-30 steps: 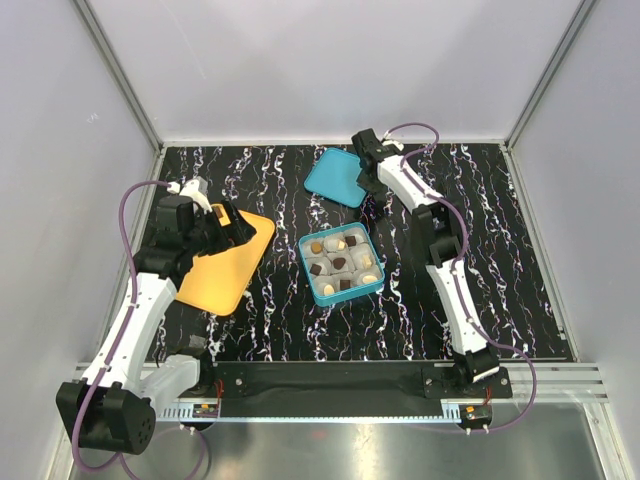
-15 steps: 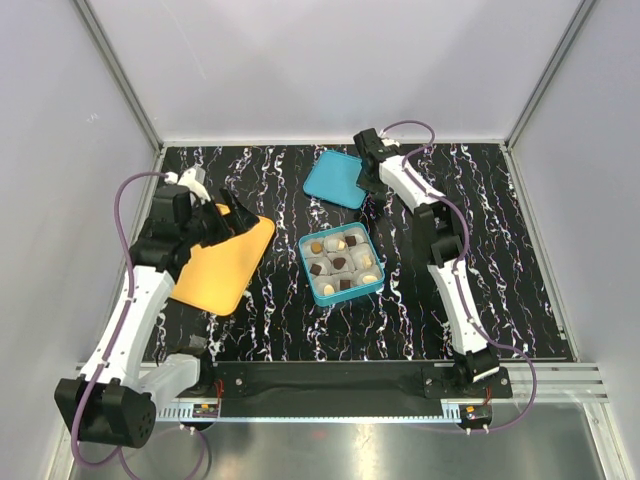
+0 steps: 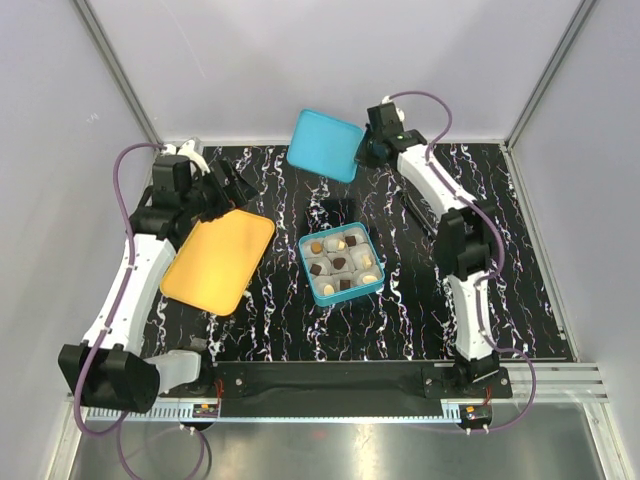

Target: Pack the chocolate

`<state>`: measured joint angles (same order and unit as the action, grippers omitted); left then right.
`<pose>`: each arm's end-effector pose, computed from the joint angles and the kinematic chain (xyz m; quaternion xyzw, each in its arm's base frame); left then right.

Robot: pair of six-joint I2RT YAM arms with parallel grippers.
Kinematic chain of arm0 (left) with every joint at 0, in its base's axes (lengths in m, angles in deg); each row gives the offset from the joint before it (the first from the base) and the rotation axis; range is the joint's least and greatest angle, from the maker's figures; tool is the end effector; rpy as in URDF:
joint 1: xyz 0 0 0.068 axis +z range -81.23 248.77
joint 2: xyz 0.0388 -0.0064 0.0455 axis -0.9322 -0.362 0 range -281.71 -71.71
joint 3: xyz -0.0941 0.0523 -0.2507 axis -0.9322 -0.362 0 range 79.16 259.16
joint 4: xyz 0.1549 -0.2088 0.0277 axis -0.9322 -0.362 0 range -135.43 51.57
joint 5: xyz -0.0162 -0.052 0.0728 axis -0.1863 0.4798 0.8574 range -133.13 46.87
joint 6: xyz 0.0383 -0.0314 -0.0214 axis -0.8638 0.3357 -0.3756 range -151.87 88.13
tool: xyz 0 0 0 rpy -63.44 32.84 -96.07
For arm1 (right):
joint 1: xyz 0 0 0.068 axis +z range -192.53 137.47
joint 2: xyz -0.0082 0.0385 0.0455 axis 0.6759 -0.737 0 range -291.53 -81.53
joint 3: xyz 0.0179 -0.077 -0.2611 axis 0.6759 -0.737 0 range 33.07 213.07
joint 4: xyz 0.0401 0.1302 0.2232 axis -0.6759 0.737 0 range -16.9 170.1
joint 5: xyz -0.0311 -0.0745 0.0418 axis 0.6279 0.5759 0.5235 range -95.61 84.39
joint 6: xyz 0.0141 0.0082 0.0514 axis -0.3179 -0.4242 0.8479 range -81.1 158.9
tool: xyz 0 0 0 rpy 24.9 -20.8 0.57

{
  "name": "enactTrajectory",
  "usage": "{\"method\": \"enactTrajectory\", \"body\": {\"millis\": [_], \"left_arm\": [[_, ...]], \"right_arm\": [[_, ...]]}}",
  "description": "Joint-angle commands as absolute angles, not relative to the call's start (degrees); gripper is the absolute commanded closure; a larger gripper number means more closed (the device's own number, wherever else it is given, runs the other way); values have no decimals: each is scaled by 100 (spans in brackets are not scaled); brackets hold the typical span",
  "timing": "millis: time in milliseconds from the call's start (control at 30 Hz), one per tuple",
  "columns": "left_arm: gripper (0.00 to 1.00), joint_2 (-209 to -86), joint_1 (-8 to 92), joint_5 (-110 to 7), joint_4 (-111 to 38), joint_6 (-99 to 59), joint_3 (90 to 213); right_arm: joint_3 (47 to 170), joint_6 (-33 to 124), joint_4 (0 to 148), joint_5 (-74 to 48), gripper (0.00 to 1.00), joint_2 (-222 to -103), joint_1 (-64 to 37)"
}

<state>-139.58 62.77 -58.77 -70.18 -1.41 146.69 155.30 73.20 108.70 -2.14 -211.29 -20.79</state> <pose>0.2551 -0.0365 0.3590 -0.1192 0.8611 -0.2631 0.4183 0.4834 0.1904 0.2690 0.1123 0.9102 0.1622 0.3641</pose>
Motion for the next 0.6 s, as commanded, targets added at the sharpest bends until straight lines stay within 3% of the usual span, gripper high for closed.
{"method": "enactTrajectory", "body": {"millis": [0,233,567], "left_arm": [[1,-14096,6315,-5877,-7016,-216,15105],[1,-14412,6324,-6509,-6700,-313,15404],[5,-14843,6315,-7846,-5646,283,15159]], "right_arm": [[15410,7230,10413,-543,100,-20344,-2108],[14067,7362,9904,-1536,100,-19246,-2091],[11992,7352,9403,-1765,100,-17866,-1871]]}}
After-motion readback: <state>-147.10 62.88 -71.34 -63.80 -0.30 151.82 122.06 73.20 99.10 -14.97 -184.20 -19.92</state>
